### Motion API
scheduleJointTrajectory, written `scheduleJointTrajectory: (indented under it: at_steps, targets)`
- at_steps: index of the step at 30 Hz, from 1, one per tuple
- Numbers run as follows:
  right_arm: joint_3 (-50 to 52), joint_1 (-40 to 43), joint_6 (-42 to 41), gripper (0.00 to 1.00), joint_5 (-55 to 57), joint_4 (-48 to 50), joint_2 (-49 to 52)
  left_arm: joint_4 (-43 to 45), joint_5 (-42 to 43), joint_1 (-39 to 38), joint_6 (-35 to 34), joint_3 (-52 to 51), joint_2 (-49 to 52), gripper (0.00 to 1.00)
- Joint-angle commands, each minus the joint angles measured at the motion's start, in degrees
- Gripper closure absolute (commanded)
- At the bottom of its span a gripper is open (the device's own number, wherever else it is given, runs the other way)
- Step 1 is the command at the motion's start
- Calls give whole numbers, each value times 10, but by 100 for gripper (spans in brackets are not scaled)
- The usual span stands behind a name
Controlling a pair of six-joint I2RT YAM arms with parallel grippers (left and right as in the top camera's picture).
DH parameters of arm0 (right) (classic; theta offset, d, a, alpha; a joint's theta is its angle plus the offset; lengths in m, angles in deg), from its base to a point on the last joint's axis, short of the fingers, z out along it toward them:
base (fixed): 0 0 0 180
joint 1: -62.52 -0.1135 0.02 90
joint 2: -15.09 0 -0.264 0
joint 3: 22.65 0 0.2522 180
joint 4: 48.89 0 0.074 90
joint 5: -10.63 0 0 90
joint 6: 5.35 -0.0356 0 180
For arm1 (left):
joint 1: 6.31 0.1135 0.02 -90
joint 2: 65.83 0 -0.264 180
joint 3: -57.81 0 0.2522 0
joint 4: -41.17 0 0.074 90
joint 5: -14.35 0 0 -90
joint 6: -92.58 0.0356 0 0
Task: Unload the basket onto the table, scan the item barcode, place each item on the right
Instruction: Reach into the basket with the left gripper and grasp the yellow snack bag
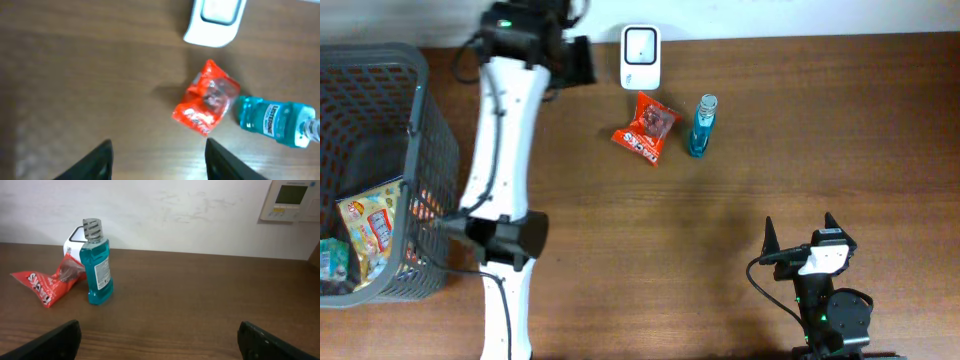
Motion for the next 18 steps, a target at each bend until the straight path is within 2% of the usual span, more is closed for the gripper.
scheduleJointTrajectory:
  at_steps: [1,2,11,15,16,18]
  targets:
    - [5,4,3,2,-1,-2,-4,-44,10,59,37,128,-15,18]
    - [5,4,3,2,-1,-2,-4,-43,15,85,40,148,-35,11]
    - [5,4,3,2,-1,-2,-4,-44,16,302,51,131,-171,7]
    - [5,4,3,2,-1,-2,-4,-44,-32,348,47,-9,-224,6]
    - [5,4,3,2,-1,-2,-4,-44,-64,356,29,-63,-233,2]
    - [5,4,3,2,-1,-2,-4,-43,-103,368,-5,-143,-234,1]
